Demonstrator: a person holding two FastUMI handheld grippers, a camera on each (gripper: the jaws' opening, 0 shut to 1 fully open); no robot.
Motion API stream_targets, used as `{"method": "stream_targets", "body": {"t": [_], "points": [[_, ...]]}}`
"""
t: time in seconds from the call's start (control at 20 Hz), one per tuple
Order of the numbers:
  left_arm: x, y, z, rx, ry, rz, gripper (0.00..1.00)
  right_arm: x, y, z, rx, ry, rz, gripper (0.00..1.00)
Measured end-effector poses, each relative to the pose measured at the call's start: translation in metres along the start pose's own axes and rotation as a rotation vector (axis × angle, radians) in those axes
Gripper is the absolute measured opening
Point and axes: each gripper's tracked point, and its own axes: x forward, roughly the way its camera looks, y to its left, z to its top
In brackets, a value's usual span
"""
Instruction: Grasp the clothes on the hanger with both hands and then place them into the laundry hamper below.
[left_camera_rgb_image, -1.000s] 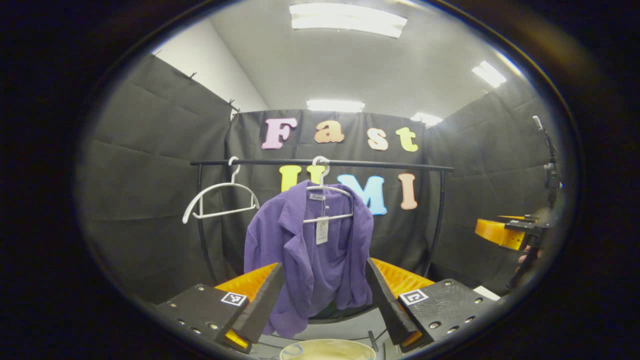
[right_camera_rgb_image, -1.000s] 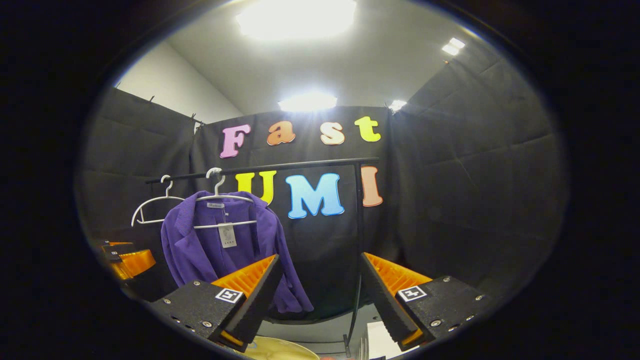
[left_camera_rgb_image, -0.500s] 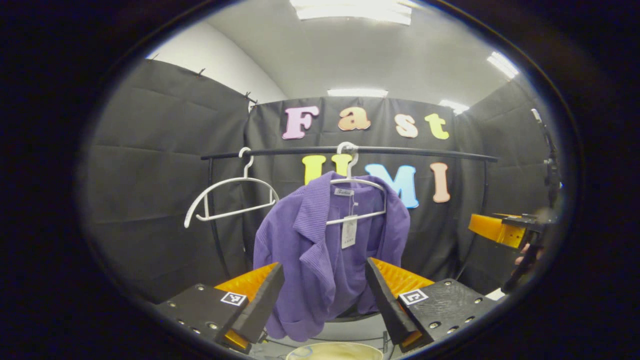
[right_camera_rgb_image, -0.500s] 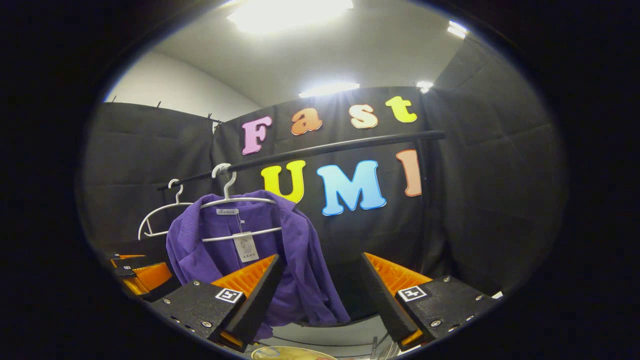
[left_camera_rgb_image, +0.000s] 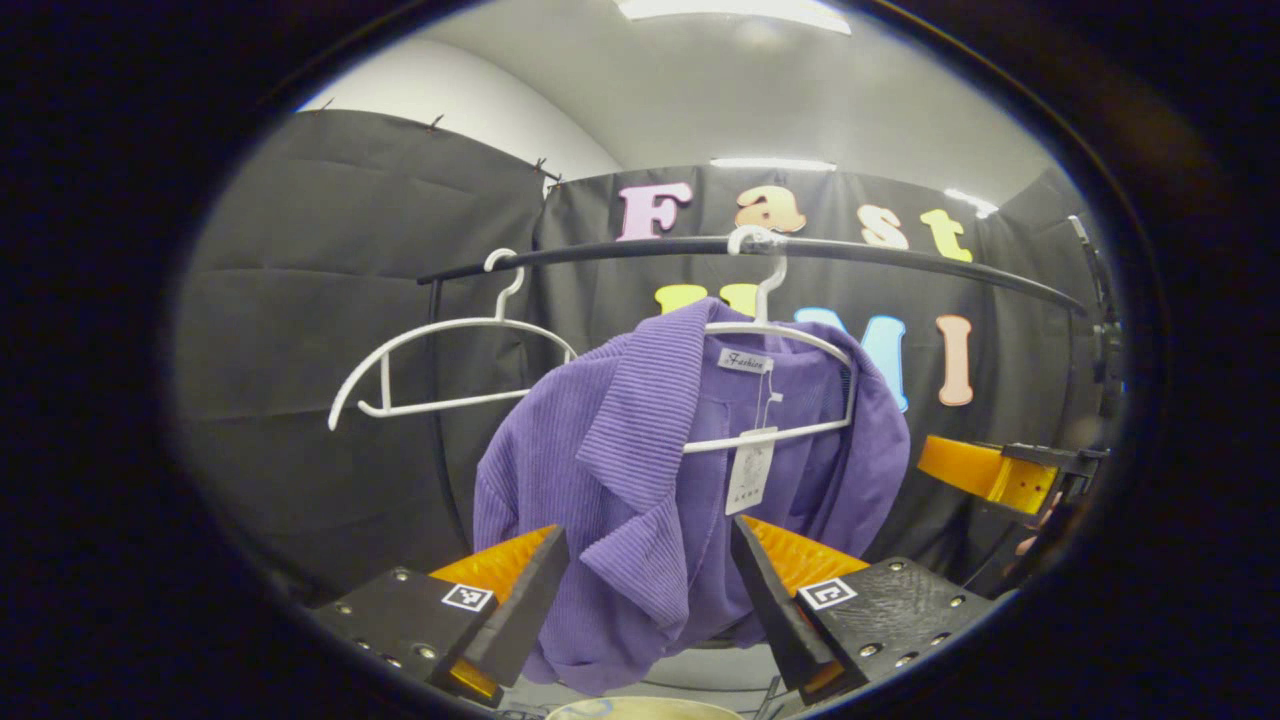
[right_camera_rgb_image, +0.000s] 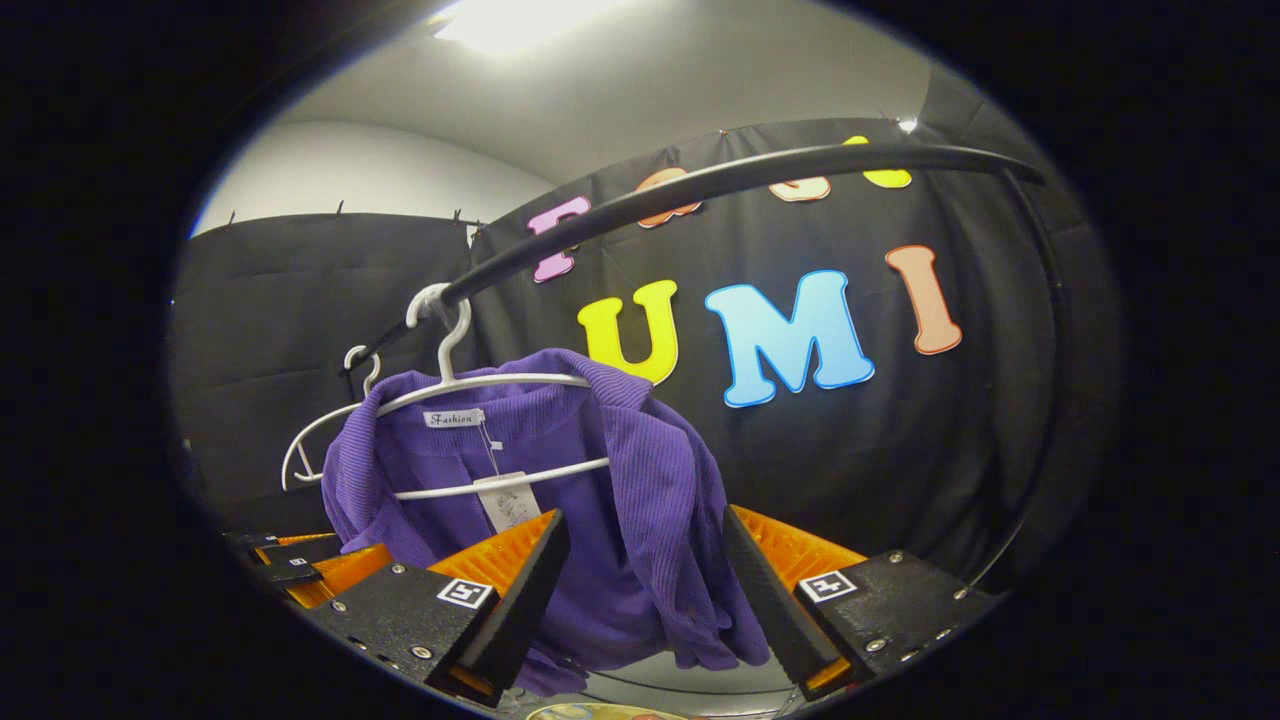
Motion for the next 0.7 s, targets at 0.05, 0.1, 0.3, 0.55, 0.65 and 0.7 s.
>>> {"method": "stream_targets", "body": {"t": [0.05,0.1,0.3,0.55,0.65,0.7], "points": [[0.007,0.001,-0.001,-0.008,0.004,0.014,0.99,0.011,0.001,-0.005,0.002,0.017,0.009,0.95],[0.012,0.004,-0.001,-0.017,0.004,0.034,0.95,0.021,0.003,-0.009,0.005,0.03,0.02,0.95],[0.034,0.008,-0.003,-0.074,0.005,0.098,0.99,0.052,0.003,-0.017,-0.001,0.045,0.031,0.95],[0.051,0.019,-0.004,-0.092,-0.02,0.225,0.99,0.075,-0.001,-0.014,-0.077,0.006,0.027,0.95],[0.055,0.019,-0.002,-0.093,-0.03,0.264,0.99,0.083,-0.002,-0.013,-0.1,-0.007,0.023,0.95],[0.055,0.019,0.0,-0.088,-0.037,0.277,0.99,0.086,-0.004,-0.013,-0.094,-0.011,0.022,0.95]]}}
